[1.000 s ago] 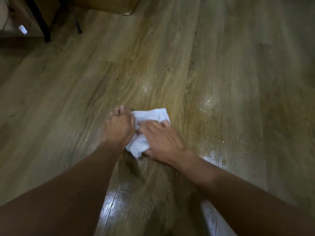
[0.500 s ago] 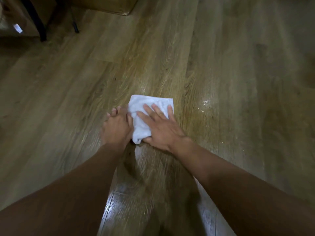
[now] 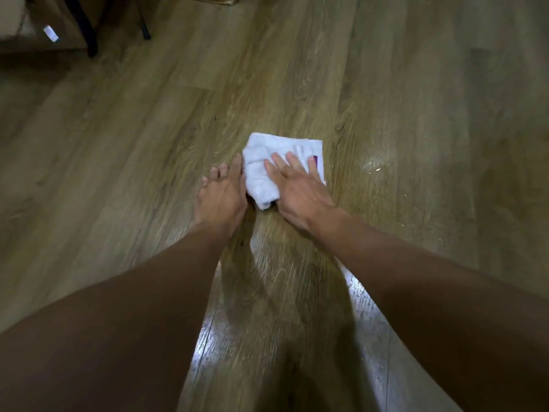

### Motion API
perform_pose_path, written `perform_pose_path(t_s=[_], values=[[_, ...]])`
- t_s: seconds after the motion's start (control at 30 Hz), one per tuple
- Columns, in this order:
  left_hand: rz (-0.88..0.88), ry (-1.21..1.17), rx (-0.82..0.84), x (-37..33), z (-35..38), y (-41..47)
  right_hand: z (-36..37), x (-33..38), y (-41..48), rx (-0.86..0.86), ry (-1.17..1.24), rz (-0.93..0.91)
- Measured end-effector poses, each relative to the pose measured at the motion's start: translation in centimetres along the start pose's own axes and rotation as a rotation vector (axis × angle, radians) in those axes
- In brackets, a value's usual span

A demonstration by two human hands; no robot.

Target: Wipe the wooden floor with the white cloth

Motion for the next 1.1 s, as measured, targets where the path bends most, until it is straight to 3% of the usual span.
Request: perform_pose_path(t_s=[0.13,0.23,0.3,0.47,0.57,0.67,0.8,0.9,1.03,1.1], values=[[-0.052,-0.044,0.014,0.1,-0.8,-0.2,1.5,4.7,-5.5,-0.09,-0.029,-0.152],[0.059,0.078,-0.021,-0.3,-0.2,-0.2,1.2,4.5,-6.6,-0.064,-0.063,-0.285],[0.079,0.145,-0.012,-0.2,0.6,-0.1,0.0,2.8,-4.5,-0.044,-0.107,-0.263],[0.022,0.09,-0.046,-0.7,0.5,0.1,0.0,0.7,-0.9,-0.033,0.047,-0.156],[0.074,0.15,-0.052,-0.4,0.5,-0.1,1.2,2.3,-2.7,-0.106,0.006,-0.235],[0.075,0.198,-0.002,0.3,0.9,0.0,0.5,-0.2,-1.5,-0.042,0.165,-0.295],[0.012,0.214,0.031,-1.5,1.4,-0.7,-0.8,-4.7,1.6,-0.139,0.17,-0.036],[-0.042,0.191,0.029,-1.9,1.3,-0.6,0.1,-2.5,0.7,-0.255,0.129,0.113],[-0.052,0.113,-0.029,-1.0,0.6,-0.3,0.4,-1.8,-1.8,-0.197,0.256,-0.16],[-0.038,0.128,-0.043,-0.6,0.6,-0.4,-0.4,-5.4,-0.6,-0.2,0.324,-0.074]])
Point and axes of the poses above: each hand's wrist, its own y-axis towards the middle knuckle, its own z-axis out of the palm, x = y × z, the point moved 6 cm from there along y, towards the middle knuckle, and after that the axes turned 12 degrees about -z, right-handed, at the moved point
